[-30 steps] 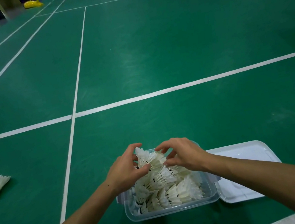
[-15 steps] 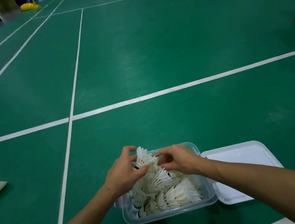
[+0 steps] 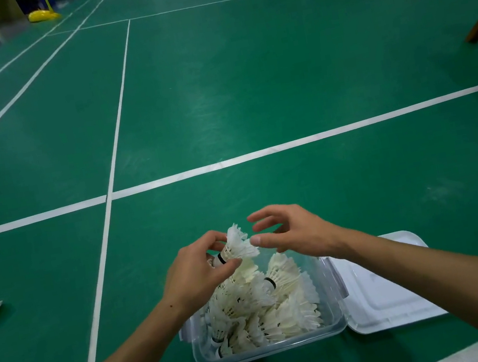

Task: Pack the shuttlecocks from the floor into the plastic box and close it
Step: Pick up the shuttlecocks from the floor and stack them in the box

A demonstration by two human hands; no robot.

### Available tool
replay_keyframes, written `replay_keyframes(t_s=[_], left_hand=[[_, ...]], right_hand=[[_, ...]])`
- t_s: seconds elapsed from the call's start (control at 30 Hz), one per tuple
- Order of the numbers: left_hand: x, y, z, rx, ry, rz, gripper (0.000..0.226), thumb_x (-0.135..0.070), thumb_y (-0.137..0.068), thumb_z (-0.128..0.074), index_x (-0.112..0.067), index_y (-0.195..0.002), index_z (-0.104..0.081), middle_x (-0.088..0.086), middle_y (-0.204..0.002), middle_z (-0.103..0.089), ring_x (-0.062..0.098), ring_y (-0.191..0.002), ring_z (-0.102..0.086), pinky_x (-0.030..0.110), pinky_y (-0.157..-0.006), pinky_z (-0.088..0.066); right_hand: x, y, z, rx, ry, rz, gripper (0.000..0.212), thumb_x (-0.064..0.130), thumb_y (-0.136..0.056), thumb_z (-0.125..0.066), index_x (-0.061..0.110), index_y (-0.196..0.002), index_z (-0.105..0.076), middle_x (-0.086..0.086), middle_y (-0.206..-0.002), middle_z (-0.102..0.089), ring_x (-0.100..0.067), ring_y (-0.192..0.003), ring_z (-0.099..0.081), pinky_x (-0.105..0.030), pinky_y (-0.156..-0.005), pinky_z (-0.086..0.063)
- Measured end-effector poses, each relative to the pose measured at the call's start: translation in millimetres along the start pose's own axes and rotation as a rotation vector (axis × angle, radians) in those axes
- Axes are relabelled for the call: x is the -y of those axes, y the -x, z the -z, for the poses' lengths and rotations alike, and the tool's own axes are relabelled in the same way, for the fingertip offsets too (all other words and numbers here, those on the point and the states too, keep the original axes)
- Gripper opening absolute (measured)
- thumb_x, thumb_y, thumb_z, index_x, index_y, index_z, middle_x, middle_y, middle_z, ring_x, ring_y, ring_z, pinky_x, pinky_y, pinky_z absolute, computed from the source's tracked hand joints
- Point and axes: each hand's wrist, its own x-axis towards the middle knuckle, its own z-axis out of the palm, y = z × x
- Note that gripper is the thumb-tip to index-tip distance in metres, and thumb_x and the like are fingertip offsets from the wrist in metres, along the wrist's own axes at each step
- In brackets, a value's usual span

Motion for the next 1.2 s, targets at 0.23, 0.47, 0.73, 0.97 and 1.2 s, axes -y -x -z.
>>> replay_keyframes(t_s=[0.23,0.47,0.73,0.97,1.2], left_hand=[[-16.1,-6.2,-0.5,0.004,-0.103,-0.072,0.037,-0.055,-0.086,-0.078,-0.051,-0.120,-0.062,-0.028,-0.102,-0.067,-0.004,-0.084,-0.064,0.039,-0.076,-0.060],[-18.1,-5.8,-7.4,0.040,-0.098,-0.067,0.040,-0.054,-0.085,-0.080,-0.049,-0.120,-0.063,-0.027,-0.103,-0.065,-0.005,-0.085,-0.063,0.034,-0.077,-0.058],[-1.8,-7.3,-5.2,0.060,-0.068,-0.028,0.045,-0.059,-0.082,-0.081,-0.045,-0.120,-0.061,-0.029,-0.106,-0.068,-0.005,-0.080,-0.067,0.035,-0.079,-0.061],[6.4,-1.2,-9.3,0.081,-0.117,-0.024,0.041,-0.059,-0.085,-0.077,-0.043,-0.120,-0.062,-0.027,-0.108,-0.069,-0.005,-0.082,-0.066,0.032,-0.080,-0.060],[8.6,-0.4,-10.3,0.096,-0.125,-0.033,0.038,-0.058,-0.087,-0.076,-0.042,-0.118,-0.062,-0.027,-0.107,-0.069,-0.005,-0.082,-0.066,0.028,-0.078,-0.059]], right_hand=[[1.7,4.0,2.4,0.036,-0.095,-0.009,0.055,0.043,-0.086,-0.087,0.036,-0.136,-0.065,0.007,-0.128,-0.069,-0.013,-0.101,-0.076,-0.033,-0.084,-0.064],[-4.5,3.5,-2.6,-0.005,-0.055,-0.005,0.047,0.026,-0.086,-0.087,0.033,-0.128,-0.067,-0.001,-0.119,-0.067,-0.019,-0.099,-0.075,-0.037,-0.083,-0.066],[-17.2,6.7,12.6,-0.102,0.063,0.018,0.044,0.028,-0.081,-0.088,0.038,-0.118,-0.067,0.001,-0.112,-0.067,-0.016,-0.090,-0.074,-0.037,-0.083,-0.065],[-16.0,1.1,6.8,0.004,0.401,0.069,0.044,0.036,-0.080,-0.086,0.037,-0.118,-0.063,0.014,-0.113,-0.065,-0.008,-0.098,-0.069,-0.033,-0.085,-0.062],[-27.6,-1.3,-10.5,-0.004,0.377,0.034,0.042,0.037,-0.082,-0.090,0.024,-0.118,-0.070,0.009,-0.118,-0.072,-0.006,-0.103,-0.071,-0.031,-0.090,-0.062]])
